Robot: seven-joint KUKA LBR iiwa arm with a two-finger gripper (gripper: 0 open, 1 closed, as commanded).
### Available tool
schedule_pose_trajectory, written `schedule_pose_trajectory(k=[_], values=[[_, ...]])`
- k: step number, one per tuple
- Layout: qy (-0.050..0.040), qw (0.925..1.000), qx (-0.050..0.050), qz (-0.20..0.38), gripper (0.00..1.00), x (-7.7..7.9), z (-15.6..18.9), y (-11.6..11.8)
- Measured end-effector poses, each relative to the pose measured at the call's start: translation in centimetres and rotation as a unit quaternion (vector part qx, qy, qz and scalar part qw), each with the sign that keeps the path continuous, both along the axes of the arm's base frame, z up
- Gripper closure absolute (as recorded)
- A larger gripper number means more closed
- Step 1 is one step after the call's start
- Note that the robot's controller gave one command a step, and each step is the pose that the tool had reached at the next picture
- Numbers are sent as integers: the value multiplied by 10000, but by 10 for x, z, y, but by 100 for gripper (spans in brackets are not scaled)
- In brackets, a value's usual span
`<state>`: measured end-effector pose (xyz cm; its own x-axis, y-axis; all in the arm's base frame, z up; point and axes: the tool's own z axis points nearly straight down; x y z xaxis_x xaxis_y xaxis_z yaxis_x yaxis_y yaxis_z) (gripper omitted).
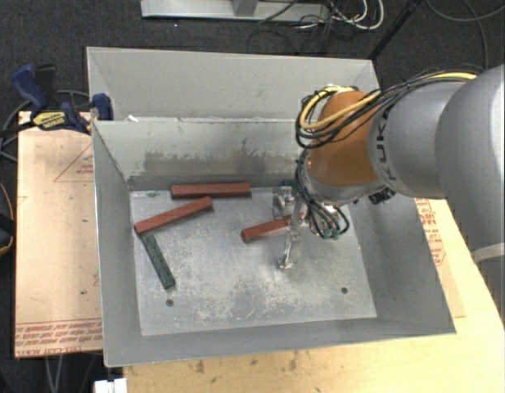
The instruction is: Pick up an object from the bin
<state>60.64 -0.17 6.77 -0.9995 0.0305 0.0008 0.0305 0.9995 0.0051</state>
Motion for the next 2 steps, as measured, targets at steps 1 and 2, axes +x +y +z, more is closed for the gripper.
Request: schedule_pose_trajectory(k=[1, 2], values=[[-11, 10000, -20, -31, 100, 0, 4, -6], [-57, 9997, -22, 226, 100, -18, 147, 15]])
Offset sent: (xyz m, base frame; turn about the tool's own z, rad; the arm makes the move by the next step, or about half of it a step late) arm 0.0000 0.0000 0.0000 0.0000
